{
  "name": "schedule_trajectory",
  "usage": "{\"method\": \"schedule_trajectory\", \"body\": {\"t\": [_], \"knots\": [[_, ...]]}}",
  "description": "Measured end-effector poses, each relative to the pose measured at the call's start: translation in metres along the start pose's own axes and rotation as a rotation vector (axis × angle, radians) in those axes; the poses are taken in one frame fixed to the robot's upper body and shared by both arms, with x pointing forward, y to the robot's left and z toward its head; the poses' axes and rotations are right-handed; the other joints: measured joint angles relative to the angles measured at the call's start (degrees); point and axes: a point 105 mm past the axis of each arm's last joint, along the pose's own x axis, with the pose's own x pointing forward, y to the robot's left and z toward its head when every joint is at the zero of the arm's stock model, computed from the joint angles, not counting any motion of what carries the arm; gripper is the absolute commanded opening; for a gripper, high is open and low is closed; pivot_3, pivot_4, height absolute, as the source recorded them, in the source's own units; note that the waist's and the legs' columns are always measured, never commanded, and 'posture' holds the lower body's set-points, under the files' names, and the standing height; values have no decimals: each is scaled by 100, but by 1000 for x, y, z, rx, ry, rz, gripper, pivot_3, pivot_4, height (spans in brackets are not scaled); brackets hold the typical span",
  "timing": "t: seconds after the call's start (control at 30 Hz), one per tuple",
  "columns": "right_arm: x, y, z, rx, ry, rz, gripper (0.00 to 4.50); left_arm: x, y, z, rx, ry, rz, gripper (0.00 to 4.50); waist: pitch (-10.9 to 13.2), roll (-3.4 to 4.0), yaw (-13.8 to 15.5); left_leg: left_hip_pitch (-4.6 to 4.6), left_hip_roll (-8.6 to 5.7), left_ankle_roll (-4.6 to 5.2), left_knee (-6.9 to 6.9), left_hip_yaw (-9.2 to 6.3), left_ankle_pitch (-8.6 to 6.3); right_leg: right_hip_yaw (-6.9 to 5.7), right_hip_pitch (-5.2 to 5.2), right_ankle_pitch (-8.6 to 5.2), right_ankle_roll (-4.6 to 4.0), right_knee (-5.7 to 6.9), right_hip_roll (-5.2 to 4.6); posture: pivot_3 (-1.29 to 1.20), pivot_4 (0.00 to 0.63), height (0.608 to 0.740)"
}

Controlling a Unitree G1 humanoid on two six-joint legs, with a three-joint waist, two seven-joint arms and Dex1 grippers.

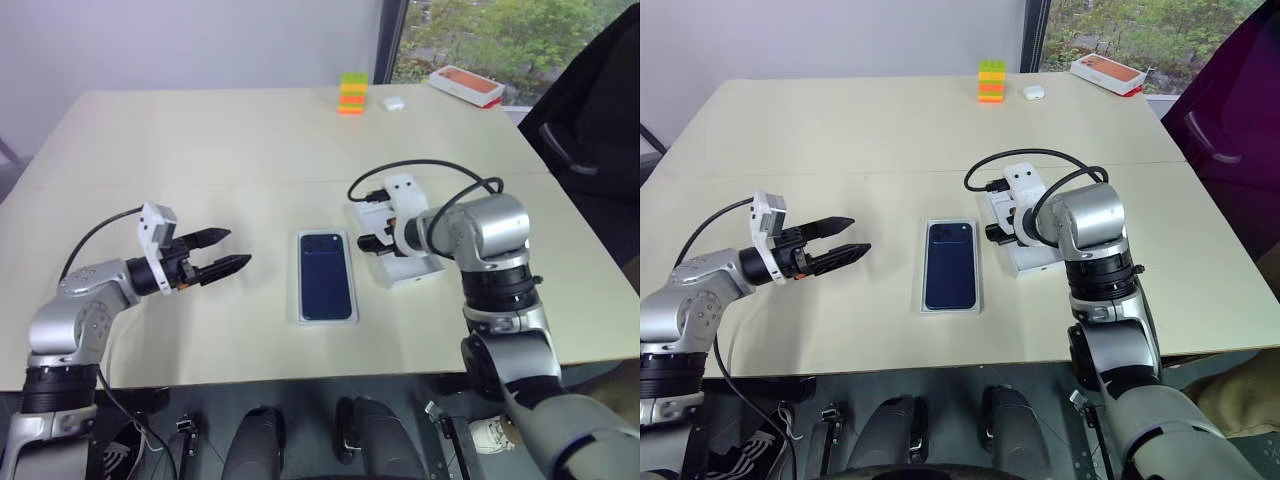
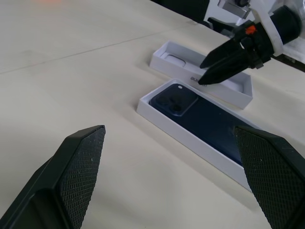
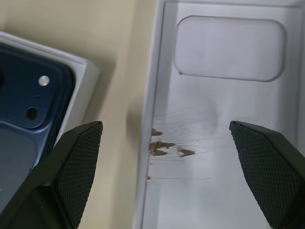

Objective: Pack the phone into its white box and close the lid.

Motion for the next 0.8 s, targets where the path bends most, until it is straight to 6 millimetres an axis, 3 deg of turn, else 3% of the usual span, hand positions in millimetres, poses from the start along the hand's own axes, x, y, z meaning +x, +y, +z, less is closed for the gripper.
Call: {"method": "schedule_trajectory", "body": {"t": [0.8], "knots": [[6, 4, -7, -54, 96, -5, 4468, 6, -2, -4, -31, -9, -6, 4500, 0, 0, 0, -3, 1, 4, -1, 0, -2, -1, -1, -2, 3, -6, 0, 0, 150, 740]]}}
